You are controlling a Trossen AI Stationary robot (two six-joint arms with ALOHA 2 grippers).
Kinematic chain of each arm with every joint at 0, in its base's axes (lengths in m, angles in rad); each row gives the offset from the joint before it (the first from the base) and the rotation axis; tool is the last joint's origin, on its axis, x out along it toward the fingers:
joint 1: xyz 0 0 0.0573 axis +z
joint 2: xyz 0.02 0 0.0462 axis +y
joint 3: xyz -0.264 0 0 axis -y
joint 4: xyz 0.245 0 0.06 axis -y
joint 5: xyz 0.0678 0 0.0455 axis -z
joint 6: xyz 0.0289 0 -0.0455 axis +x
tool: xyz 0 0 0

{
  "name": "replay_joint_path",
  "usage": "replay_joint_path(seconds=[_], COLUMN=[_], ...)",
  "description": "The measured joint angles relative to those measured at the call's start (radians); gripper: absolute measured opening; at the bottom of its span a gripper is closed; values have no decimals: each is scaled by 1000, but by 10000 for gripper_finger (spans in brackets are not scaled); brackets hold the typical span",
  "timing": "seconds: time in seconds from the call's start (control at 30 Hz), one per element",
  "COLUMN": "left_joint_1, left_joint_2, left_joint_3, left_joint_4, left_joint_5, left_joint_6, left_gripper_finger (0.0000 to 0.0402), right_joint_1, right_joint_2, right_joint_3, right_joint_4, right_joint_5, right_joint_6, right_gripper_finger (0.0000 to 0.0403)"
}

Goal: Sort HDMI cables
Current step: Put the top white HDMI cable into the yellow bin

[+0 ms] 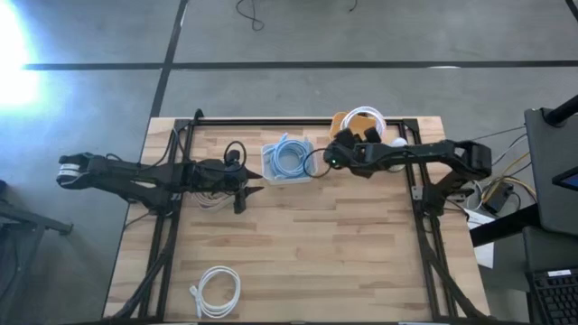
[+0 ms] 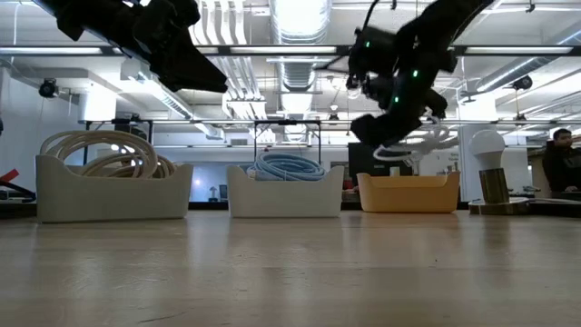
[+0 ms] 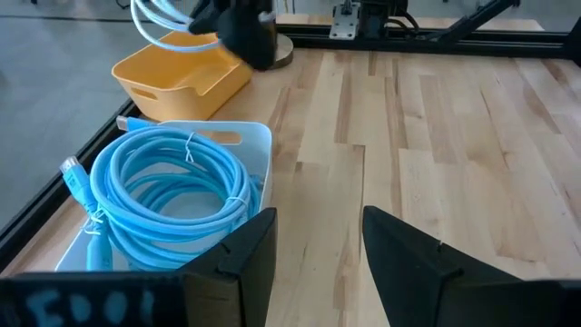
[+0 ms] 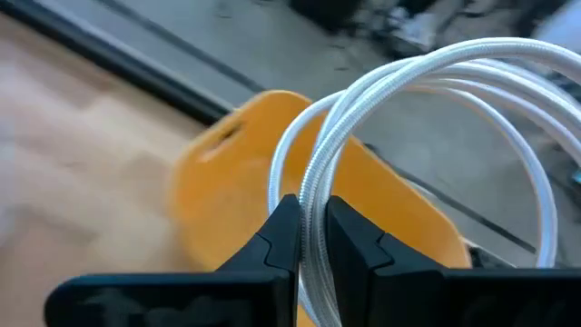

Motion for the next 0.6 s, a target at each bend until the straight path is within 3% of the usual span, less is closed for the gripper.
replay_joint_path(seconds=[0.4,0.6], left_joint_1=[0,0], left_joint_2=[0,0], left_joint_3=[0,0], left_joint_4=[1,1], left_joint_5=[0,1], left_joint_6=[0,0], left_gripper_finger=[170,170], right_joint_1=[-133,-156], right_joint_2=[205,284], right_joint_3=[-16,-16], right_joint_4=[315,341], right_joint_5=[84,82], right_joint_6=[-169,-150], right_gripper_finger=[48,42])
